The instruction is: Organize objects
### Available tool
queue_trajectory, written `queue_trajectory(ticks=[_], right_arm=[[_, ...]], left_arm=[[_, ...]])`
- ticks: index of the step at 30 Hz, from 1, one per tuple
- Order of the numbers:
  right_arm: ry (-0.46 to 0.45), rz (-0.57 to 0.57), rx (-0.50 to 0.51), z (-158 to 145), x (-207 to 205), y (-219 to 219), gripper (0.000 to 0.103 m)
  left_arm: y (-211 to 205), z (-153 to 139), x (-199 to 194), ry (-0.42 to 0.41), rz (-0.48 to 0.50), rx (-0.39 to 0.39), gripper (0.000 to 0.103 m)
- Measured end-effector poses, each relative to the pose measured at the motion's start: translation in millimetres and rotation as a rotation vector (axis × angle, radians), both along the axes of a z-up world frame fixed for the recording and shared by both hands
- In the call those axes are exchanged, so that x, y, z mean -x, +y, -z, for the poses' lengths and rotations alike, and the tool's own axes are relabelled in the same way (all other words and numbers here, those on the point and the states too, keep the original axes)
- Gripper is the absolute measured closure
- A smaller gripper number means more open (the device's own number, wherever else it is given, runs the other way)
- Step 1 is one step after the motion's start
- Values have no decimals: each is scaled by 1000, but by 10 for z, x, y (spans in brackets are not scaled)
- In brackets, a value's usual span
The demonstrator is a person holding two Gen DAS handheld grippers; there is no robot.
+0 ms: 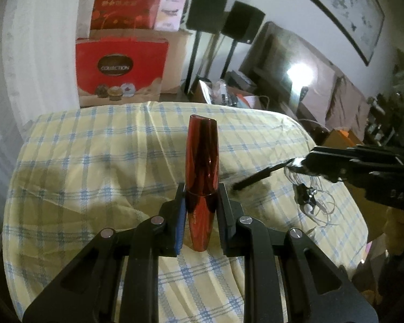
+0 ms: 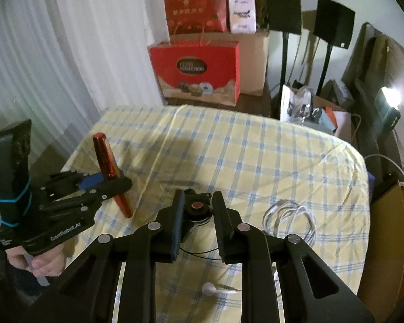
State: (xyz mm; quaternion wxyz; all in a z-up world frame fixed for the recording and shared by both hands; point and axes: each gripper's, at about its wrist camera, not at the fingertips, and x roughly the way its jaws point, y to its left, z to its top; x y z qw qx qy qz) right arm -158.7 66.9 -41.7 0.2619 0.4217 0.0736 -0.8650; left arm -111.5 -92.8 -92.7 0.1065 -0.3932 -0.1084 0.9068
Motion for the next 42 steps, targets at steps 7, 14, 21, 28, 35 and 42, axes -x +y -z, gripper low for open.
queue_trajectory(ticks=[7, 14, 21, 28, 35, 42], right_arm=[[108, 46, 52, -166, -100, 99, 83], [258, 104, 84, -371, -279, 186, 83], [347, 126, 73, -556, -492, 303, 83], [528, 152, -11, -821, -954, 349, 83], [635, 141, 40, -1093, -1317, 504, 83], [793, 82, 71, -1480, -1888, 549, 83]], left_arm=[[-56, -39, -25, 4, -53, 38, 84], [-29, -151, -79, 27, -63, 56, 84], [43, -312, -176, 60, -63, 77, 84], [-77, -491, -279, 76, -127, 91, 84], [-95, -757, -443, 121, -152, 94, 84], [6, -970, -549, 143, -154, 105, 84]])
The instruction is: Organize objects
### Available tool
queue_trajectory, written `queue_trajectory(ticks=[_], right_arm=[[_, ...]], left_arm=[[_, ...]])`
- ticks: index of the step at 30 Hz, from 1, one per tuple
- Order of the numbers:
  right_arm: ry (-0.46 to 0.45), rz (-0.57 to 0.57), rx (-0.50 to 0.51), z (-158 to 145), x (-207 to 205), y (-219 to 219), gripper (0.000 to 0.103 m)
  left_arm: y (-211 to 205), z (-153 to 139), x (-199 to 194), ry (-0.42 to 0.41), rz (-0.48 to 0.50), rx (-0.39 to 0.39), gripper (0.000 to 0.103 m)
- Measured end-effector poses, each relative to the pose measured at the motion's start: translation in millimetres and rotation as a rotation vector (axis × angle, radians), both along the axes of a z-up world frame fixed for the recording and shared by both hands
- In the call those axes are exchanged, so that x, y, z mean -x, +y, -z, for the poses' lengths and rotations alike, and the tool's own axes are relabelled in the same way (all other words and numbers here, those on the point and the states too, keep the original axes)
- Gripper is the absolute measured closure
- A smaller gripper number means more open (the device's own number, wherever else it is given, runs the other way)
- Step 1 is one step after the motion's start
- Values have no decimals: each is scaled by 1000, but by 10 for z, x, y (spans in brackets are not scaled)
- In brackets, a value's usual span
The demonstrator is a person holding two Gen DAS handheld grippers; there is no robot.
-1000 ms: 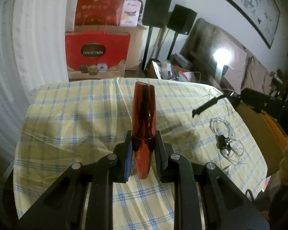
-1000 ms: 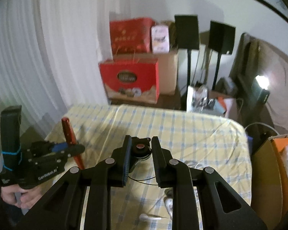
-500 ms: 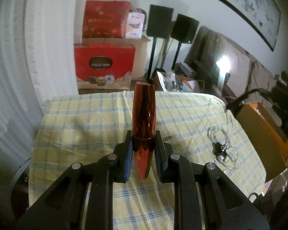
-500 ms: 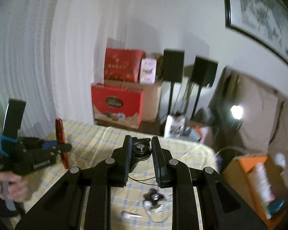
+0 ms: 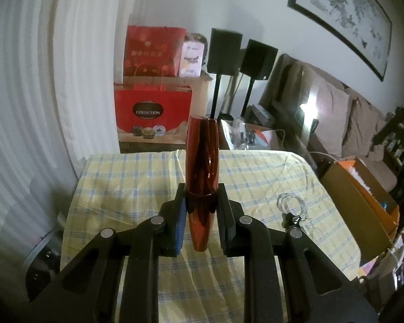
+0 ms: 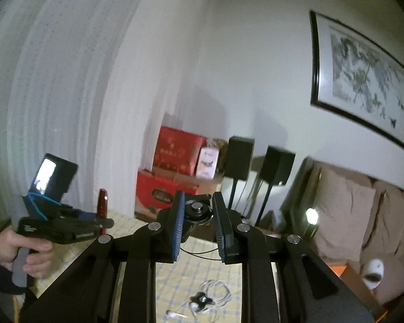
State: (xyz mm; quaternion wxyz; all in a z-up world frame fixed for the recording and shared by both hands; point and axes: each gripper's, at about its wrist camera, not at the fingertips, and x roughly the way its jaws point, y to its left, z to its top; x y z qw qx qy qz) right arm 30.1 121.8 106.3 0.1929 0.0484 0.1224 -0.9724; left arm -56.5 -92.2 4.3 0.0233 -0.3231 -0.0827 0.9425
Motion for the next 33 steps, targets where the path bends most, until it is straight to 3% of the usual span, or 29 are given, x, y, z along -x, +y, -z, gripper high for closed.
queue_trajectory(ticks=[7, 11, 19, 29, 31, 33], right_arm=[[5, -69, 98, -287, -275, 290, 83], [-73, -140, 220, -359, -316, 578, 83], [-116, -59, 197, -127, -271, 850, 83], [-169, -47, 202, 90, -145, 1055, 83], [-168, -48, 197, 100, -126, 1074, 83], [-172, -48, 194, 113, -71, 1081, 83]], left_arm=[[141, -123, -77, 19, 17, 15, 84], [202, -175, -109, 25, 25, 22, 84], [344, -147, -60, -10, -11, 55, 84], [508, -39, 26, -38, -54, 101, 84], [524, -30, 30, -35, -52, 94, 84], [559, 8, 56, -47, 17, 22, 84]])
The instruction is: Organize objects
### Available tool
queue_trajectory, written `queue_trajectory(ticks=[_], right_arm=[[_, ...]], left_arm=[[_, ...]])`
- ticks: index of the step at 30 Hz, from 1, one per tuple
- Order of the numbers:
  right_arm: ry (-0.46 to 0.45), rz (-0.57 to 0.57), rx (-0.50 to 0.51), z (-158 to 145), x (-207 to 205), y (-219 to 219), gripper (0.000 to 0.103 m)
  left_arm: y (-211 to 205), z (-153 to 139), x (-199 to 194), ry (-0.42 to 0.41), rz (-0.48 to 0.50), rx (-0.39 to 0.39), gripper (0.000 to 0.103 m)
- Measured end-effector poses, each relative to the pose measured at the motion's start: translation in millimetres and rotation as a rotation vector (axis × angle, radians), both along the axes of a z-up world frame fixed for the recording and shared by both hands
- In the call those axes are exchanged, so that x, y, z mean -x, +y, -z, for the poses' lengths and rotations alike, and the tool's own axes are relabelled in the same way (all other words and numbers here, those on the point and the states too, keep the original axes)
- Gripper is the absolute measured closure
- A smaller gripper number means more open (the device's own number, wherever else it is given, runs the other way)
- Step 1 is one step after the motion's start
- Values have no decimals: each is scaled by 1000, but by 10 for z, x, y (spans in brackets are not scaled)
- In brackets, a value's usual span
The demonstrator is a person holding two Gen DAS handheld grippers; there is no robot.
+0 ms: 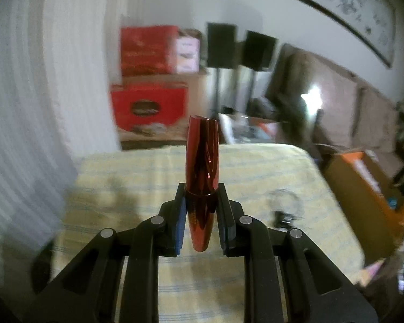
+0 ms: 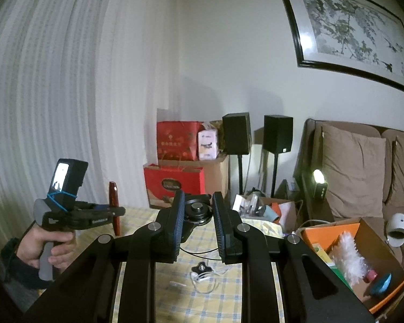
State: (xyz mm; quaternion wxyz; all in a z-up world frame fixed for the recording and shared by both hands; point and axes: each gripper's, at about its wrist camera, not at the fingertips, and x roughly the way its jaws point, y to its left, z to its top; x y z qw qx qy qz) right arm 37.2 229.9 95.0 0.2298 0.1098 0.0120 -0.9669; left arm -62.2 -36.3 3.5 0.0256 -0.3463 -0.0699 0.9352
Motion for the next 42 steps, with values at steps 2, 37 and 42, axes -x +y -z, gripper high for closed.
queue_trajectory(ticks=[2, 37, 42], right_arm=[[-9, -3, -3, 35, 32, 7, 83], [25, 55, 16, -96, 84, 455, 83], [56, 58, 16, -182, -5, 520, 83]], left_arm=[[99, 59, 21, -19, 63, -50, 84], [173, -762, -537, 245, -214, 88, 84], [313, -837, -593, 258, -192, 106, 84]])
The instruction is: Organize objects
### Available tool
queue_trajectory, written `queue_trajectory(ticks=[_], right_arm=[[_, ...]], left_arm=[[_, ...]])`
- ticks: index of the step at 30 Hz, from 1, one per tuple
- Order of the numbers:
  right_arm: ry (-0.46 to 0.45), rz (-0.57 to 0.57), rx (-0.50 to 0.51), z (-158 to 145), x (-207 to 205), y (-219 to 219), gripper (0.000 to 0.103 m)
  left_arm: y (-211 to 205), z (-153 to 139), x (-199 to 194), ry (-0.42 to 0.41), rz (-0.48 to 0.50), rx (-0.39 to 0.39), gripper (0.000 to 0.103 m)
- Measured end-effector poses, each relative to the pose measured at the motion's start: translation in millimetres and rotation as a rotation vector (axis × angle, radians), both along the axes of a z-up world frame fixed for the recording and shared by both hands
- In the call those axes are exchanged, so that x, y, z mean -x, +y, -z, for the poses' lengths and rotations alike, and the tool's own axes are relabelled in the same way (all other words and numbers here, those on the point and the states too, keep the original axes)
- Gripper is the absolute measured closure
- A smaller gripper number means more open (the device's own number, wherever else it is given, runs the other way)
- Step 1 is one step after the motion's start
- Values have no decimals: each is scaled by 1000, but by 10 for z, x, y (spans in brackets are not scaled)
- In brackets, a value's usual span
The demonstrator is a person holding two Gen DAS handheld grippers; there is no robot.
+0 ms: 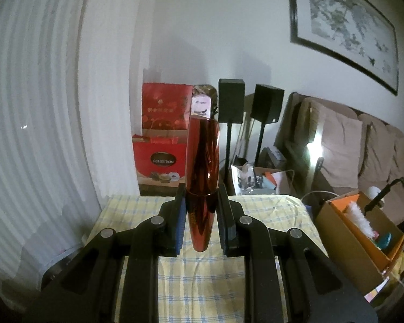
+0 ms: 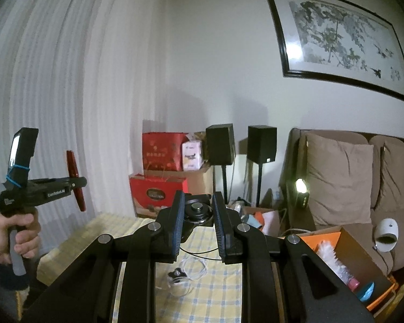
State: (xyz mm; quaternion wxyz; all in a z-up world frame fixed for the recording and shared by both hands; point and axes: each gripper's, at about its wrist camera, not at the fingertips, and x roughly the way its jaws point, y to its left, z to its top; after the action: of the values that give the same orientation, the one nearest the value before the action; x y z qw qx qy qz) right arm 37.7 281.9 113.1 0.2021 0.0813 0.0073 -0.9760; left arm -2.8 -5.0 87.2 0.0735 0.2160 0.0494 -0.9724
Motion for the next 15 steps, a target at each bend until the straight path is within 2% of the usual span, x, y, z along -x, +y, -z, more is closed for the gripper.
queue_trajectory(ticks=[15], right_arm=[[27, 66, 5, -128, -87, 341, 83]], left_arm=[[42, -207, -122, 34, -20, 5, 84]])
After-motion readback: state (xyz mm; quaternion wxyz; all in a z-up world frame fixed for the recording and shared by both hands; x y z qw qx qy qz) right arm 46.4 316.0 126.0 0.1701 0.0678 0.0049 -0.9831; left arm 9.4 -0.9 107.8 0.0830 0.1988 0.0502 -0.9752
